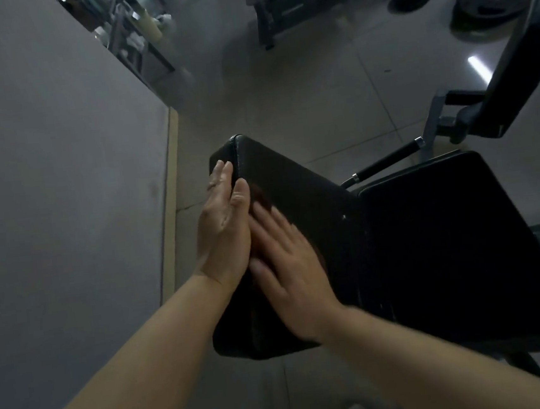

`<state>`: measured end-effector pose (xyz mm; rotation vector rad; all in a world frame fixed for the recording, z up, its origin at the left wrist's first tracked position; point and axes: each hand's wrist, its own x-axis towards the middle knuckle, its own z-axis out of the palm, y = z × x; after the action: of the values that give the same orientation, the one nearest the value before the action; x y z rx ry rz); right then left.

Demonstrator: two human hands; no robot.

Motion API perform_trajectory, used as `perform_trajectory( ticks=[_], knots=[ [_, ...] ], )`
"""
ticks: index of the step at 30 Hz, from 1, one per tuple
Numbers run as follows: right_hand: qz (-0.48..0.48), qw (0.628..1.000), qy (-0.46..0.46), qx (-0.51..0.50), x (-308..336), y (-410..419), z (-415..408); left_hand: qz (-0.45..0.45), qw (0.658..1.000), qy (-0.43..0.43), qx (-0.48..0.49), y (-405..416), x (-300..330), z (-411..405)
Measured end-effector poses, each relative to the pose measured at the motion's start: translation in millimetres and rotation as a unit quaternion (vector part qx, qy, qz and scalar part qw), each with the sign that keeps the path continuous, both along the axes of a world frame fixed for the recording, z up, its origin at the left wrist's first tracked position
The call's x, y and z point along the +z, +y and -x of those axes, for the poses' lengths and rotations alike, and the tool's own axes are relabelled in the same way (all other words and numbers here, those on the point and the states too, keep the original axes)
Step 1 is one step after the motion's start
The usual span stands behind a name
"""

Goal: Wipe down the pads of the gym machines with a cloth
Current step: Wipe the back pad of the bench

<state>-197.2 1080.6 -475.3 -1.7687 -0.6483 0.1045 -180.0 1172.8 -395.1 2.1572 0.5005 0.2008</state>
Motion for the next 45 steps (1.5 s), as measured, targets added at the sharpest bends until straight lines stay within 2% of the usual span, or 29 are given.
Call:
perform_trajectory(
  ticks=[4,7,10,13,15,17,20,25,29,32,36,38,41,45],
  knots=[
    [0.0,0.995,0.075,-0.059,-2.4,33.6,-96.3,-0.089,0.996,0.007,-0.006,-4.7,-1.6,-4.0],
    [-0.004,0.992,0.108,-0.069,-9.1,44.0,-128.1,-0.137,0.991,0.003,0.01,-7.4,-1.1,-4.0],
    [-0.008,0.994,0.08,-0.074,-14.8,31.5,-97.6,-0.241,0.968,0.065,-0.012,-13.8,-3.3,9.3],
    [-0.005,0.997,0.055,-0.049,-28.8,-3.5,-16.1,-0.311,0.94,0.12,-0.068,-21.5,-7.9,34.7],
    [-0.003,1.0,0.016,-0.013,-40.5,-27.7,39.7,-0.321,0.936,0.117,-0.082,-23.5,-8.2,42.1],
    [-0.006,1.0,0.003,0.015,-52.4,-39.0,59.8,-0.322,0.938,0.106,-0.077,-23.2,-8.4,41.1],
    [0.012,0.999,0.044,-0.011,-51.6,-27.8,16.4,-0.324,0.938,0.099,-0.072,-22.9,-10.2,39.6],
    [0.042,0.987,0.137,-0.072,-57.6,6.5,-106.7,-0.335,0.937,0.078,-0.067,-21.2,-13.0,38.9],
    [0.04,0.982,0.162,-0.092,-67.3,14.9,-125.9,-0.338,0.936,0.071,-0.068,-19.4,-14.1,38.9],
    [0.036,0.985,0.138,-0.096,-66.1,-1.5,-79.3,-0.346,0.933,0.073,-0.07,-18.6,-15.4,39.5],
    [0.002,0.997,0.066,-0.04,-72.1,-38.1,27.1,-0.348,0.933,0.061,-0.071,-16.7,-17.6,39.2],
    [-0.009,0.998,0.053,-0.015,-84.0,-48.0,49.6,-0.35,0.932,0.057,-0.072,-16.0,-18.7,39.7],
    [0.012,1.0,0.002,0.011,-94.0,-48.1,13.5,-0.357,0.929,0.062,-0.071,-16.2,-19.3,39.6],
    [0.132,0.991,-0.015,-0.029,-97.0,-25.7,-88.5,-0.367,0.925,0.065,-0.067,-15.7,-20.4,39.5]
  ],
)
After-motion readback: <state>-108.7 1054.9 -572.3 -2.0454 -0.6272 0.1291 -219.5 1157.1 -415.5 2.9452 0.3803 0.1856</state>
